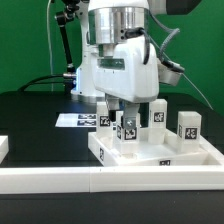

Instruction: Assemble square table

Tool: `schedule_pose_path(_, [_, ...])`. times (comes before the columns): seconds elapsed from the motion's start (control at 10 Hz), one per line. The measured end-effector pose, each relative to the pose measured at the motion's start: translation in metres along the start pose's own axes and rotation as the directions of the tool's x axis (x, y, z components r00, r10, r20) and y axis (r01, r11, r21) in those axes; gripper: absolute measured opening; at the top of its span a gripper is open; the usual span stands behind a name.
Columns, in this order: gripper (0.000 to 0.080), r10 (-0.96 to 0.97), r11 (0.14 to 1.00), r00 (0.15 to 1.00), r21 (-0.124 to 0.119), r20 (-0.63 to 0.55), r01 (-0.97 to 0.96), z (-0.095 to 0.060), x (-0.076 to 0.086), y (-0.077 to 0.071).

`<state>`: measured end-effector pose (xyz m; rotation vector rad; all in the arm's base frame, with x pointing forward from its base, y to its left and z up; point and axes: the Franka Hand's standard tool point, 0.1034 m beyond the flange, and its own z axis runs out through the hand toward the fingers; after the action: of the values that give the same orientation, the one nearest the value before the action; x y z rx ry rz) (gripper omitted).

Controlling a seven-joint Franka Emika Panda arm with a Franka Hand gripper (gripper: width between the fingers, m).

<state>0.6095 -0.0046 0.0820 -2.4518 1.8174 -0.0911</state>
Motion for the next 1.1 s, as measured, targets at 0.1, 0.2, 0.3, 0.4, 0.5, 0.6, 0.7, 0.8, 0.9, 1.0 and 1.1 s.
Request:
schedule_pose_path(0.1, [0.0589,-0.017,1.0,1.0,0.0,0.002,0.017,0.0,-0.003,-0.001])
schedule_pose_path(0.2, [0.0638,-0.067,0.998,0.998,0.001,0.004,0.067,0.001,-0.008,-0.003])
schedule_pose_path(0.3, [0.0646,-0.149,0.989,0.989,0.001,0.006,0.149,0.001,-0.012,-0.004])
schedule_pose_path(0.4, [0.0646,-0.263,0.965,0.965,0.002,0.007,0.263,0.001,-0.014,-0.004])
schedule_pose_path(0.5, [0.0649,-0.349,0.937,0.937,0.004,0.004,0.349,0.001,-0.013,-0.004])
schedule_pose_path(0.6, [0.0649,-0.418,0.909,0.909,0.004,0.004,0.418,0.001,-0.013,-0.004])
schedule_pose_path(0.7, [0.0649,-0.483,0.876,0.876,0.004,0.003,0.483,0.001,-0.013,-0.004])
schedule_pose_path(0.8, [0.0649,-0.526,0.85,0.85,0.004,0.003,0.526,0.001,-0.013,-0.004])
schedule_pose_path(0.9, [0.0649,-0.601,0.799,0.799,0.003,0.003,0.601,0.001,-0.013,-0.003])
schedule_pose_path(1.0, [0.0649,-0.69,0.724,0.724,0.002,0.004,0.69,0.002,-0.014,-0.003])
schedule_pose_path(1.1, [0.0649,-0.739,0.674,0.674,0.002,0.004,0.739,0.002,-0.013,-0.003])
